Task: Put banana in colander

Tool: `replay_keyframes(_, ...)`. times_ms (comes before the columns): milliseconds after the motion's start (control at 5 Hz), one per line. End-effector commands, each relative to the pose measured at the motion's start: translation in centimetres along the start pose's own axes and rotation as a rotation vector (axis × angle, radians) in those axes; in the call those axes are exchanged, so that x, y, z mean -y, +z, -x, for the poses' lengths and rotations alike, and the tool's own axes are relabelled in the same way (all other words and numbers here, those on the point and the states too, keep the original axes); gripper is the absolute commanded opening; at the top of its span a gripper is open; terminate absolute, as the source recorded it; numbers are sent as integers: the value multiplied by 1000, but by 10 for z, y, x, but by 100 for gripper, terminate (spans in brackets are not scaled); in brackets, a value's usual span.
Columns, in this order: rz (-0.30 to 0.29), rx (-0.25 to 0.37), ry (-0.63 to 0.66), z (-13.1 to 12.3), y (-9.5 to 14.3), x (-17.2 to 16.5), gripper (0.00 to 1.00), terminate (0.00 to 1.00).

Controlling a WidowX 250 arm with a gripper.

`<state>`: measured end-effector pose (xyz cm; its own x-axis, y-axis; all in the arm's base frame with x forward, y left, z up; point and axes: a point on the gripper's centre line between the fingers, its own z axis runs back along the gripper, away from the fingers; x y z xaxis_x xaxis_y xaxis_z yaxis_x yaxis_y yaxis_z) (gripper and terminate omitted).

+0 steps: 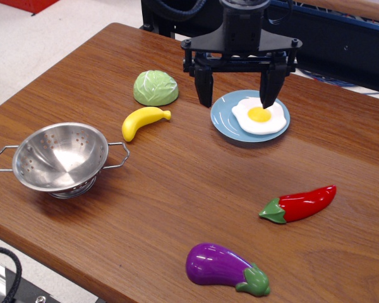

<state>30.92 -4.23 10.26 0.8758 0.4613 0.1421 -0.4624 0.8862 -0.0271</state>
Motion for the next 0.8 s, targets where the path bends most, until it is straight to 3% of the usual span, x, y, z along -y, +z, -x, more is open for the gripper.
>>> replay_keyframes(0,0,0,0,0,0,0,100,0)
replay_keyframes(200,12,-3,-112,-23,-7,-34,100,0)
replay_keyframes(400,10,-46,-289,-47,-8,-65,100,0)
replay_keyframes(600,-8,-4,-425,-70,-20,-94,100,0)
